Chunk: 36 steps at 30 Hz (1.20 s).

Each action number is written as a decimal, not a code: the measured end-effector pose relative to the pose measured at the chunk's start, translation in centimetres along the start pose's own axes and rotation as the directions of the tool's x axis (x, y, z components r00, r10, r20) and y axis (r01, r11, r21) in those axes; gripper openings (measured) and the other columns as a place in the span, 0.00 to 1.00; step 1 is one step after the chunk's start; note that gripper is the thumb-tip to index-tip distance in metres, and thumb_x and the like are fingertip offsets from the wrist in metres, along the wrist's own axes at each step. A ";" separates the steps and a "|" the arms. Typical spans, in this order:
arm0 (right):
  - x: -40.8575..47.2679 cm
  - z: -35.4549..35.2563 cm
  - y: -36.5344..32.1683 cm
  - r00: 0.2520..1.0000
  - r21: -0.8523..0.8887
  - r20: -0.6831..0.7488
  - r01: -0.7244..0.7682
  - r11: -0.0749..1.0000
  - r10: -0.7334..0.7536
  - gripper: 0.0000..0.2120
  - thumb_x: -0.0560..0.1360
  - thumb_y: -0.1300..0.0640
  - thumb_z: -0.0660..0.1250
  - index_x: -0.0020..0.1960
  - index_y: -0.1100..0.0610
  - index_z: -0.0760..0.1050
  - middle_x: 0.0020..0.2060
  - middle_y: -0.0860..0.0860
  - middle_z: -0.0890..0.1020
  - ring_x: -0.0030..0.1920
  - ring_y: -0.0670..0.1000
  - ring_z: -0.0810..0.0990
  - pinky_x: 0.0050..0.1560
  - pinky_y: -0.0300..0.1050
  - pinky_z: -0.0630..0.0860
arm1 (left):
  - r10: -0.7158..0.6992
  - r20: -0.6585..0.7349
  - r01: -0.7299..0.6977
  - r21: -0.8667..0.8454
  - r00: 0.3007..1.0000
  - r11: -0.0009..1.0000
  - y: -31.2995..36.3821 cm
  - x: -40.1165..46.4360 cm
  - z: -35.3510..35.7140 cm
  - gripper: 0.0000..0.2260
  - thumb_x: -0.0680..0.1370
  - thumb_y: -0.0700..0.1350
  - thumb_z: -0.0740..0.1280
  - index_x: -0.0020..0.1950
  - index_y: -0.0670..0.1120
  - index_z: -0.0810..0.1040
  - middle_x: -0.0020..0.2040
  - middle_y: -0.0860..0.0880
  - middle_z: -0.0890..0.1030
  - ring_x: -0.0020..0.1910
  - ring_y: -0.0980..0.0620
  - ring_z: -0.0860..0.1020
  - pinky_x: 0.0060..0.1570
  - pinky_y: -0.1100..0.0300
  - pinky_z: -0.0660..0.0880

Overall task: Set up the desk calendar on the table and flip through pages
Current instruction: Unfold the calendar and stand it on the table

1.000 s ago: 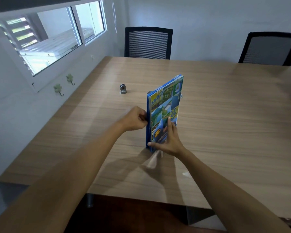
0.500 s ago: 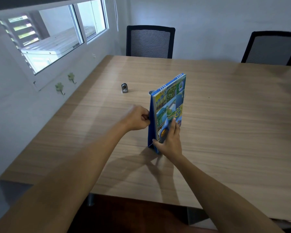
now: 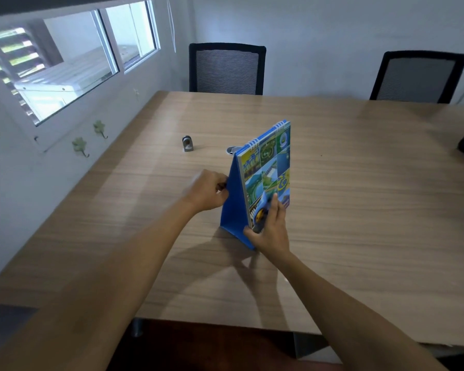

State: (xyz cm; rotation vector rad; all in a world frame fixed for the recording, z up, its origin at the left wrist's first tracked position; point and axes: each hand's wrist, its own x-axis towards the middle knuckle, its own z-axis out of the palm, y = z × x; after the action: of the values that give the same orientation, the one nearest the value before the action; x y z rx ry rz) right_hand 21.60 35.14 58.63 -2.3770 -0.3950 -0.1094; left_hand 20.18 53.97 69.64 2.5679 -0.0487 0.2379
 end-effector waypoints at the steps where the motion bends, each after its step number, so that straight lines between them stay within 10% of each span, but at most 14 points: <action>1: -0.1 0.0 0.0 1.000 0.010 0.002 0.014 1.000 -0.014 0.56 0.66 0.42 0.73 0.78 0.59 0.42 0.76 0.57 0.54 0.76 0.57 0.55 0.69 0.55 0.70 | -0.013 0.003 0.014 -0.014 1.000 1.000 -0.2 0.0 0.1 0.10 0.73 0.41 0.66 0.51 0.41 0.84 0.46 0.43 0.86 0.43 0.47 0.83 0.47 0.51 0.81; 8: 2.9 -3.0 0.9 0.995 0.362 -0.052 -0.065 0.930 0.090 0.37 0.77 0.43 0.61 0.78 0.54 0.48 0.76 0.57 0.53 0.77 0.56 0.52 0.76 0.59 0.57 | -0.344 -0.176 0.278 -0.319 0.922 0.906 -0.4 -2.9 3.3 0.27 0.80 0.49 0.59 0.77 0.49 0.53 0.75 0.44 0.65 0.73 0.46 0.64 0.70 0.53 0.62; 13: 9.4 -6.6 0.2 0.966 0.549 0.057 -0.240 0.801 0.250 0.30 0.81 0.40 0.45 0.78 0.55 0.53 0.77 0.55 0.59 0.76 0.54 0.58 0.77 0.56 0.56 | -0.603 -0.044 0.436 -0.649 0.797 0.624 4.5 -7.0 8.4 0.31 0.79 0.61 0.50 0.78 0.50 0.43 0.79 0.47 0.48 0.77 0.49 0.53 0.65 0.61 0.53; 15: 10.8 -8.0 0.0 0.945 0.666 0.218 -0.327 0.670 0.244 0.31 0.80 0.38 0.41 0.75 0.54 0.60 0.64 0.52 0.76 0.61 0.50 0.76 0.60 0.49 0.77 | -0.560 0.040 0.447 -0.651 0.827 0.613 6.0 -7.7 9.8 0.31 0.79 0.62 0.47 0.78 0.52 0.41 0.79 0.51 0.49 0.77 0.51 0.54 0.64 0.67 0.54; 17: 11.3 -9.2 -0.6 0.926 0.669 0.296 -0.376 0.641 0.235 0.33 0.79 0.36 0.38 0.75 0.51 0.61 0.51 0.42 0.77 0.48 0.42 0.77 0.40 0.35 0.76 | -0.493 0.093 0.410 -0.696 0.865 0.589 7.6 -7.4 10.4 0.30 0.79 0.62 0.46 0.78 0.53 0.40 0.79 0.52 0.51 0.76 0.51 0.56 0.68 0.65 0.58; 23: 11.0 -10.4 -0.9 0.907 0.666 0.362 -0.413 0.621 0.216 0.31 0.77 0.33 0.35 0.46 0.43 0.75 0.37 0.38 0.82 0.35 0.34 0.81 0.30 0.34 0.74 | -0.464 0.111 0.369 -0.775 0.879 0.513 9.2 -5.4 10.5 0.32 0.79 0.62 0.45 0.77 0.50 0.36 0.80 0.50 0.46 0.78 0.52 0.49 0.76 0.49 0.51; 28: 8.8 -10.4 0.0 0.917 0.750 0.355 -0.395 0.530 0.181 0.29 0.79 0.36 0.36 0.60 0.48 0.71 0.38 0.38 0.83 0.31 0.32 0.82 0.22 0.28 0.76 | -0.455 0.075 0.392 -0.642 0.887 0.659 6.8 -4.0 10.4 0.33 0.78 0.64 0.41 0.77 0.48 0.36 0.79 0.51 0.41 0.78 0.53 0.44 0.68 0.62 0.45; 36: 5.0 -8.1 0.2 0.916 0.752 0.314 -0.399 0.524 0.248 0.27 0.83 0.45 0.37 0.73 0.53 0.64 0.53 0.43 0.76 0.43 0.33 0.79 0.31 0.22 0.74 | -0.496 0.061 0.404 -0.668 0.866 0.625 0.0 1.8 7.2 0.27 0.82 0.55 0.46 0.75 0.40 0.59 0.74 0.39 0.65 0.73 0.41 0.64 0.73 0.43 0.60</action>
State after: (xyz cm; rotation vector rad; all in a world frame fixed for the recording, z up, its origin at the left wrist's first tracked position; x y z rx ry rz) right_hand 26.69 30.84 65.48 -1.4833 -0.0236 0.3893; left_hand 23.14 50.16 63.97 1.7559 0.4842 0.1516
